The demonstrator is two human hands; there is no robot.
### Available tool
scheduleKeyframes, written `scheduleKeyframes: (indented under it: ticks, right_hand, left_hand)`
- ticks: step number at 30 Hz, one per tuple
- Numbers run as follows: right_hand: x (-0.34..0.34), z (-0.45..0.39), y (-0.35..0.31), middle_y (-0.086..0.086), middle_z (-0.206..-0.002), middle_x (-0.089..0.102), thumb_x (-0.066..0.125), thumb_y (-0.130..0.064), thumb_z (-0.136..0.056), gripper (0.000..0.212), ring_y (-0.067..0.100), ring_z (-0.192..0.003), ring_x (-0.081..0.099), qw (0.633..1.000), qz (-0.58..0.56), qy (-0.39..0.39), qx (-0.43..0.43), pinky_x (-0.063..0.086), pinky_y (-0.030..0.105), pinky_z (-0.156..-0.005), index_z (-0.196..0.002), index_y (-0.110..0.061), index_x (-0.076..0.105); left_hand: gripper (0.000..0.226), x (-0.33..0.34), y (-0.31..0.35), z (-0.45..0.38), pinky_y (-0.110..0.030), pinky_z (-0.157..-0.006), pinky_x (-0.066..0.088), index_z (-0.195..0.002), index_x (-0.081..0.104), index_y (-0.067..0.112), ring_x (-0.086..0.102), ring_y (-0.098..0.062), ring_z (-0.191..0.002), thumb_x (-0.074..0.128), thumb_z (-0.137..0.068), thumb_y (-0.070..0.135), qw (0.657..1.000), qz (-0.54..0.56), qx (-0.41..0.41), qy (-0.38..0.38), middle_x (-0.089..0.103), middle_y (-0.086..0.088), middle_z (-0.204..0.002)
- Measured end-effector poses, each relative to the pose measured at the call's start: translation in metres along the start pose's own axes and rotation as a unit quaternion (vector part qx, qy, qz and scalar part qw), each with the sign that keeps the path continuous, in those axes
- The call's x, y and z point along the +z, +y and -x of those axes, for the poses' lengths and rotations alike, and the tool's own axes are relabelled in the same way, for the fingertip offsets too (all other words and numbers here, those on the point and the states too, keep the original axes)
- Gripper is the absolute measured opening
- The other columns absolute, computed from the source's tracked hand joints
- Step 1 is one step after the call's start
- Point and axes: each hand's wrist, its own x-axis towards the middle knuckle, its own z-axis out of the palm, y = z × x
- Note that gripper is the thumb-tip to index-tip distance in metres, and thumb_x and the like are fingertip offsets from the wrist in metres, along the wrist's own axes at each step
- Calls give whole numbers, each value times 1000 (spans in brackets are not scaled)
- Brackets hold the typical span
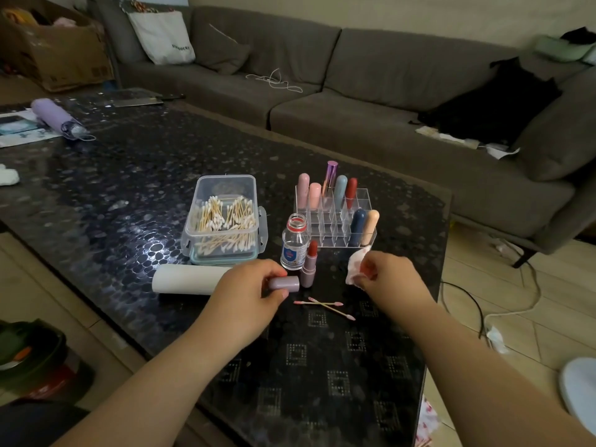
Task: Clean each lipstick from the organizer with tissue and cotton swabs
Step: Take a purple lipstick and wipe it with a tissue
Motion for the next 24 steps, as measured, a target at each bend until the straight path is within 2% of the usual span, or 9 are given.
scheduleKeyframes:
  ticks: [3,5,6,8,10,13,18,21,24]
  right_hand:
    - [-1,-4,-2,10,-114,64,60,-25,-91,25,24,-98,61,999,-4,-40,-18,49,31,-86,-113,-13,62]
    - [-9,-3,-7,6,-122,59,62,-25,-90,34,22,-105,57,998,16,-60,-23,47,29,-91,-121,-14,58]
    - [-13,-1,-9,2,-120,56,64,-26,-88,34,17,-102,55,998,16,-43,-34,45,24,-87,-120,-17,59]
    - [-18,8,-12,-8,-102,52,68,-30,-85,22,5,-88,48,996,-3,-1,-94,39,14,-73,-106,-23,65]
    - [-20,20,-17,-11,-90,53,69,-33,-84,13,2,-80,48,989,6,-38,-145,39,12,-67,-94,-25,69]
    - [-7,24,-26,-7,-87,59,66,-35,-85,16,8,-81,56,980,45,-104,-163,46,20,-69,-94,-23,72]
    - [8,16,-32,2,-105,65,64,-31,-89,23,17,-93,61,979,74,-134,-131,48,25,-76,-106,-18,69]
    - [10,15,-31,4,-104,66,62,-28,-89,21,19,-93,62,979,81,-135,-127,51,27,-78,-106,-17,69]
    - [6,17,-25,0,-93,70,62,-24,-86,14,14,-84,63,985,37,-110,-129,54,28,-77,-94,-18,72]
  left_hand:
    - [20,6,-3,-3,-30,-83,45,-100,66,23,58,-11,-90,69,-81,17,999,-47,20,3,65,7,-94]
    - [20,9,-4,-5,-33,-86,44,-100,66,22,57,-14,-93,69,-81,19,996,-84,37,11,65,7,-94]
    - [20,9,-4,-6,-33,-87,42,-101,65,22,56,-14,-95,69,-81,21,994,-101,43,16,65,7,-95]
    - [21,10,-6,-8,-31,-89,39,-103,64,24,54,-14,-99,67,-82,24,990,-127,52,28,63,7,-98]
    - [21,11,-8,-9,-28,-90,36,-105,63,26,51,-13,-102,65,-84,27,987,-147,56,31,59,9,-101]
    - [23,12,-10,-9,-27,-90,33,-108,62,28,47,-11,-106,63,-86,30,985,-162,56,26,53,10,-103]
    - [24,15,-9,-10,-27,-93,30,-112,60,30,45,-11,-110,60,-88,33,982,-180,56,14,50,11,-108]
    - [24,16,-10,-10,-26,-92,27,-112,59,32,44,-10,-111,59,-88,34,981,-184,53,12,49,13,-108]
    - [22,16,-11,-11,-26,-90,26,-110,59,33,44,-9,-110,59,-88,35,981,-186,47,16,49,14,-105]
